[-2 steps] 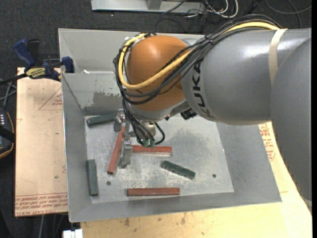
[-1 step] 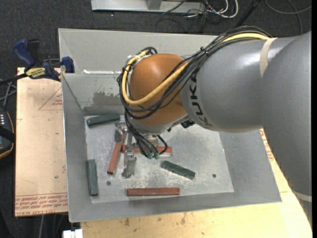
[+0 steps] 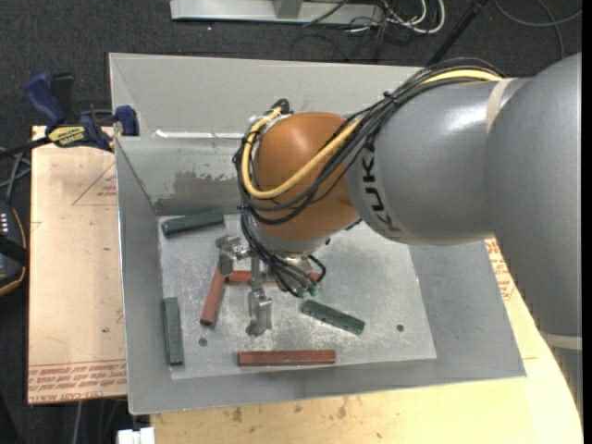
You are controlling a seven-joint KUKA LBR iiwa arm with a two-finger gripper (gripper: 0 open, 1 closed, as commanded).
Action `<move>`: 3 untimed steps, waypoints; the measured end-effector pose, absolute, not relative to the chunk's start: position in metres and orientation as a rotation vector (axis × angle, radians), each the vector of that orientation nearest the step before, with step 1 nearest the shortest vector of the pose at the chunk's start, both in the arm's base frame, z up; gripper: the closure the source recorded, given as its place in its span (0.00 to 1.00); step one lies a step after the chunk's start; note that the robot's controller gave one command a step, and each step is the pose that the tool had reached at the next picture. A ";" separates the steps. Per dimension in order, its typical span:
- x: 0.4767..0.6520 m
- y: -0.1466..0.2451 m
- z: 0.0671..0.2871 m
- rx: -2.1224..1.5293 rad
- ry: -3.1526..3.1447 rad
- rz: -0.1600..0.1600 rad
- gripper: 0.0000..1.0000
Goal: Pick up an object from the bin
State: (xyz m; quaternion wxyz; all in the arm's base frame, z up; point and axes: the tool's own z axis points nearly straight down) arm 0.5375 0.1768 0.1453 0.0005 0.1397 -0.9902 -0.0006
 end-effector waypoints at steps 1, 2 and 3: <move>0.554 0.187 0.087 0.718 -3.066 -0.001 0.00; 0.583 0.160 0.069 0.859 -3.023 -0.009 0.00; 0.589 0.241 0.071 1.148 -2.929 -0.007 1.00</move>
Offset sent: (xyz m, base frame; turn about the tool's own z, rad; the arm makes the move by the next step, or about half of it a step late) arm 0.0499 -0.0252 -0.0743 -0.2736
